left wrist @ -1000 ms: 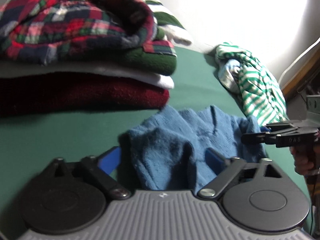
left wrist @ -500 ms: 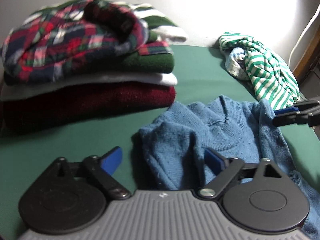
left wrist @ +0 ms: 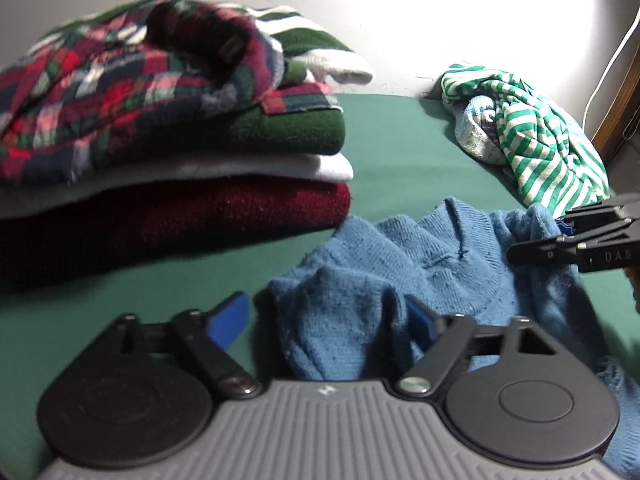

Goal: Fold clothes
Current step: 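Grasp the blue sweater with the right gripper while the left gripper grasps it too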

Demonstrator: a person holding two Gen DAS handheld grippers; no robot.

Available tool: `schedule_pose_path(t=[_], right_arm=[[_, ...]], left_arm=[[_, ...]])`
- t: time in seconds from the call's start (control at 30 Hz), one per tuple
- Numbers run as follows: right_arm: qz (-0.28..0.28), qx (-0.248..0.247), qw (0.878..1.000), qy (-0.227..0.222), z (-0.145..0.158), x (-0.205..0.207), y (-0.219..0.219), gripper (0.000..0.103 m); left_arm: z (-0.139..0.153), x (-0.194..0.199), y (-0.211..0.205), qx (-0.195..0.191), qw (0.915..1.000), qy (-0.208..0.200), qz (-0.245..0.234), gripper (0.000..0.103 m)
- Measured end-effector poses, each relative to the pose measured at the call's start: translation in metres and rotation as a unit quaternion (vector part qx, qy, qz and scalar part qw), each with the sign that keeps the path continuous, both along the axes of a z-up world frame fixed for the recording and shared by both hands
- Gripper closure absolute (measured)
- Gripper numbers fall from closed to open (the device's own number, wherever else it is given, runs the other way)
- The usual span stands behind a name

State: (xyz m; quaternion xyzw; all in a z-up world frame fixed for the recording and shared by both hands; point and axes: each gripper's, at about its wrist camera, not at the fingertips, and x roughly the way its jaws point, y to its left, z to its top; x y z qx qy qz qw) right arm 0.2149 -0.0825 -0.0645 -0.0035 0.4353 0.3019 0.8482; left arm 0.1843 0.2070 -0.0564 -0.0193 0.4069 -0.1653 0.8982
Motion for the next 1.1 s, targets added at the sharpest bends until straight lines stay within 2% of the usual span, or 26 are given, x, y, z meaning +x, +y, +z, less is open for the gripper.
schedule_pose_path(t=[0.07,0.13,0.33,0.43,0.63,0.8,1.1], right_arm=[[0.000,0.013,1.000,0.009,-0.001,0.003,-0.004,0.077],[0.000,0.024,0.999,0.020,-0.001,0.006,-0.008,0.077],[0.005,0.041,0.998,0.050,0.001,0.014,-0.014,0.073],[0.006,0.022,0.999,0.045,0.004,0.010,-0.009,0.081],[0.022,0.022,0.999,0.008,0.018,-0.002,-0.009,0.085],[0.024,0.026,0.999,-0.003,0.027,-0.008,-0.011,0.085],[0.033,0.048,0.998,-0.025,0.050,-0.026,-0.012,0.085]], left_arm=[[0.000,0.000,0.000,-0.006,1.0000,0.000,-0.001,0.036],[0.001,0.001,0.001,-0.009,1.0000,0.002,0.001,0.054],[0.004,0.000,-0.004,0.011,0.9999,0.001,0.008,0.072],[0.008,-0.004,-0.008,0.023,0.9997,-0.007,0.007,0.079],[0.022,-0.014,-0.011,0.037,0.9988,-0.032,0.007,0.083],[0.033,-0.022,-0.016,0.055,0.9972,-0.050,0.001,0.083],[0.057,-0.044,-0.019,0.061,0.9942,-0.089,0.003,0.083]])
